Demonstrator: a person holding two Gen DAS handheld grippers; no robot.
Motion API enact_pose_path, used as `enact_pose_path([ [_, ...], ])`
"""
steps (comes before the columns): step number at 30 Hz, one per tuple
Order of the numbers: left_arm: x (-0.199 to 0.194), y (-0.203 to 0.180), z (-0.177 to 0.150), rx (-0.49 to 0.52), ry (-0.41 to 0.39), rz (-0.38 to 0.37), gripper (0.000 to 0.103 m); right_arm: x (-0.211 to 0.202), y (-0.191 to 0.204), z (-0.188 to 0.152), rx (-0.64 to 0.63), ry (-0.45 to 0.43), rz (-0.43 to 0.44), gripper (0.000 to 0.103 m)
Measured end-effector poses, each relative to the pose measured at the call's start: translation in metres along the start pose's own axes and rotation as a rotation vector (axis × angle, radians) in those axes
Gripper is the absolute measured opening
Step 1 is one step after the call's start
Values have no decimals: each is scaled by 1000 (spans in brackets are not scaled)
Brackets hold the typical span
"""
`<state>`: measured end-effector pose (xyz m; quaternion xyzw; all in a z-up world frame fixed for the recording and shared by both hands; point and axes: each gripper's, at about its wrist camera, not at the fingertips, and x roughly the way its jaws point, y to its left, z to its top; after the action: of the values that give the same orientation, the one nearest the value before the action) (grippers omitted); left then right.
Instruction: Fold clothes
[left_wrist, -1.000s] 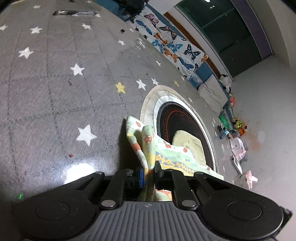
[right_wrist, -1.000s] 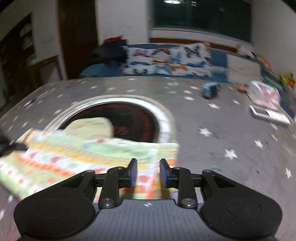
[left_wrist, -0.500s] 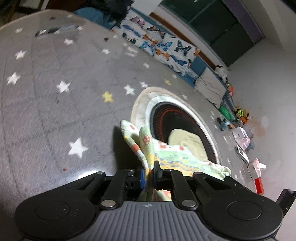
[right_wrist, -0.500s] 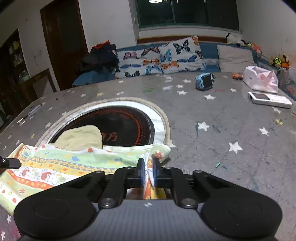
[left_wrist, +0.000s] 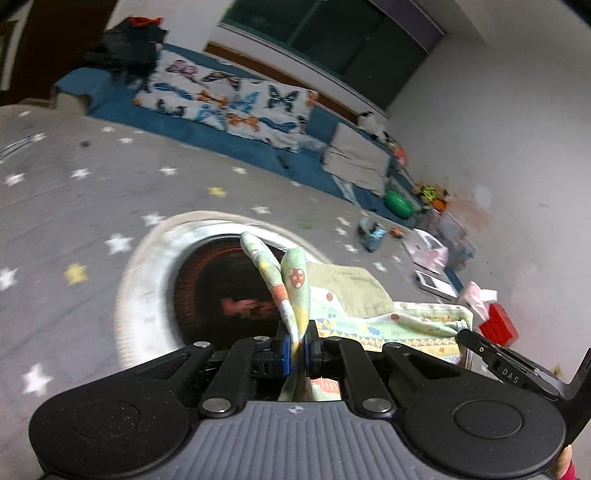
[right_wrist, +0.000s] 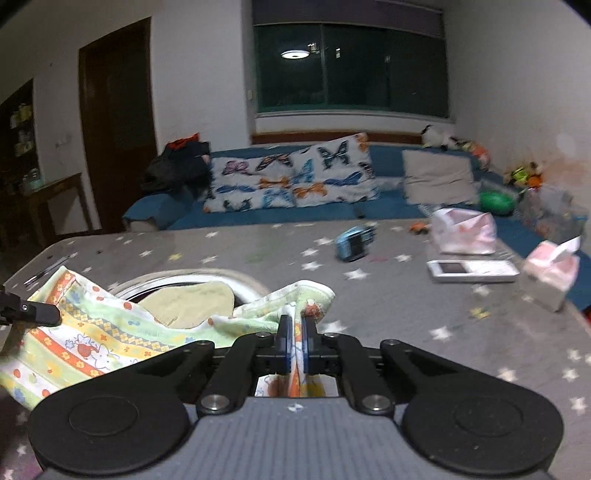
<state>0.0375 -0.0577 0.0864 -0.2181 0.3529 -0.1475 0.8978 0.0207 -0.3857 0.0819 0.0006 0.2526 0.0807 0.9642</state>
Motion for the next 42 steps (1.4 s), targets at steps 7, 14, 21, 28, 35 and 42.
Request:
enact_pose_path([
  [7, 56, -51, 10, 56, 66, -58, 7, -15, -51, 11, 1, -25, -129, 4],
  [14, 108, -90, 6, 117, 135, -86, 7, -5, -96, 4, 24, 7, -224, 4],
  [21, 140, -96, -4, 152, 189, -32, 8, 21, -125, -12, 70, 76, -271, 4],
  [28, 145, -89, -4, 181, 203, 73, 15, 44, -151, -27, 116, 141, -321, 4],
  [35, 142, -99, 2, 225, 176, 78, 16, 44, -144, -25, 128, 137, -194, 9],
  [42, 164, -133, -5, 263, 216, -40, 15, 70, -113, -18, 107, 154, -55, 9],
])
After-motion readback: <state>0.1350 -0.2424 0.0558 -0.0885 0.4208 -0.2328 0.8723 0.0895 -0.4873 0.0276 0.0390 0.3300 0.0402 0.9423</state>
